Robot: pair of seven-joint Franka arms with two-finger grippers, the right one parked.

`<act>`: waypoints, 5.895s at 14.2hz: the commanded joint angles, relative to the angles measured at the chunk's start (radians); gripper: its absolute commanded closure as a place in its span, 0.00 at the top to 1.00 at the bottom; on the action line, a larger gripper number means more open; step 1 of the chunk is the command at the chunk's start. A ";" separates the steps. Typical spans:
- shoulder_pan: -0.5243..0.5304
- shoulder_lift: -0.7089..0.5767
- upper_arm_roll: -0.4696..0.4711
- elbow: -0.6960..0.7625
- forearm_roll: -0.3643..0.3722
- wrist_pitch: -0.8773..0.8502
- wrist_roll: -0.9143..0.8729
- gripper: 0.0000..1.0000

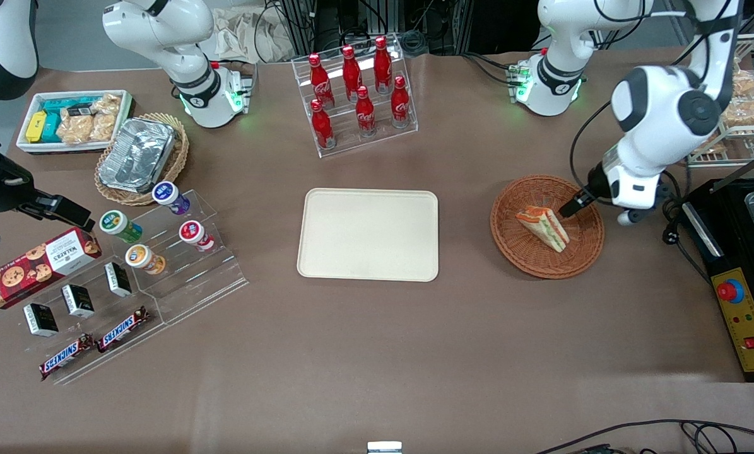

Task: Place sandwich from basket to tray
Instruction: 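Lower the left gripper and close it on the sandwich, then lift the sandwich up out of the basket with the left gripper, then carry the sandwich over to the cream tray and lower it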

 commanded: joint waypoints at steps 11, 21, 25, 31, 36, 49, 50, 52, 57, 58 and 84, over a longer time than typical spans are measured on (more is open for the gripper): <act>-0.072 0.165 -0.001 -0.075 -0.011 0.283 -0.160 1.00; -0.092 0.127 0.002 -0.073 0.006 0.279 -0.217 0.00; -0.069 0.023 0.013 0.020 0.011 0.014 -0.210 0.00; -0.060 0.016 0.038 0.414 0.024 -0.534 -0.123 0.00; -0.061 0.012 0.036 0.560 0.021 -0.673 -0.066 0.00; -0.284 0.183 -0.053 0.658 0.003 -0.573 -0.045 0.00; -0.304 0.199 -0.056 0.657 0.004 -0.543 -0.045 0.00; -0.340 0.219 -0.057 0.649 0.006 -0.459 -0.042 0.00; -0.382 0.360 -0.099 0.648 0.008 -0.253 0.033 0.00; -0.391 0.387 -0.114 0.648 0.009 -0.221 0.043 0.00; -0.422 0.348 0.042 0.553 0.104 -0.284 -0.043 1.00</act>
